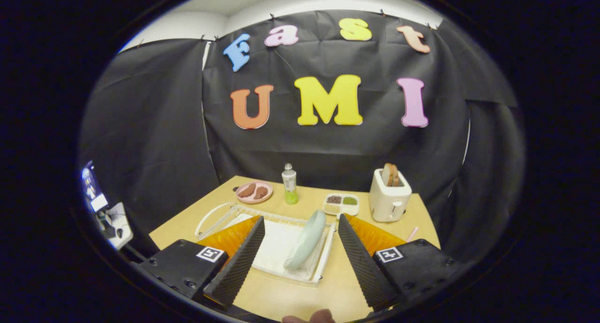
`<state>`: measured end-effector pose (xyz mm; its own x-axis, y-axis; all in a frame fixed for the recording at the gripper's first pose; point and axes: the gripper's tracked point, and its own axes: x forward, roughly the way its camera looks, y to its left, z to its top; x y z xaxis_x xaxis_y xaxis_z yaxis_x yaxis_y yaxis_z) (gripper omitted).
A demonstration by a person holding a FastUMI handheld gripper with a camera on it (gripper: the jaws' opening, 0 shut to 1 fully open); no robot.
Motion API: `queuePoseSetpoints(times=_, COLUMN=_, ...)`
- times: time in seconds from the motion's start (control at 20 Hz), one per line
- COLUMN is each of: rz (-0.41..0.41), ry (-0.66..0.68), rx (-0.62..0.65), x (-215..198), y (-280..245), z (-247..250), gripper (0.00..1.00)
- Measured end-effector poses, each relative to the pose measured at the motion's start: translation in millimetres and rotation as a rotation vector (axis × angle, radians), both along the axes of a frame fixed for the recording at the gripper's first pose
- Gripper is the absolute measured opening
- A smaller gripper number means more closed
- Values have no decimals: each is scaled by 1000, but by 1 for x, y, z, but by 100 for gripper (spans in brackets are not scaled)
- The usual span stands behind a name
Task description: Take the plate from the dish rack, then take the spoon from the basket and place it into the plate.
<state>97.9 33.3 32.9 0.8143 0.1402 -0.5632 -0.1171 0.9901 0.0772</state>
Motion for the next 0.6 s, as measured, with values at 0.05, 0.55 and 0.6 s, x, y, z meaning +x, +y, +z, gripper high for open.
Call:
queuePoseSetpoints(times=0.05, rz=-11, ry=60, rx=7, x=12, y=-1, z=-6, gripper=100)
queuePoseSetpoints(times=0.55, rz=-147, ry=468, rx=45, x=90, y=-6, z=-101, gripper=97)
queuePoseSetpoints(times=0.6, rz=-160, ry=487, rx=52, x=96, y=-7, z=-108, gripper=96)
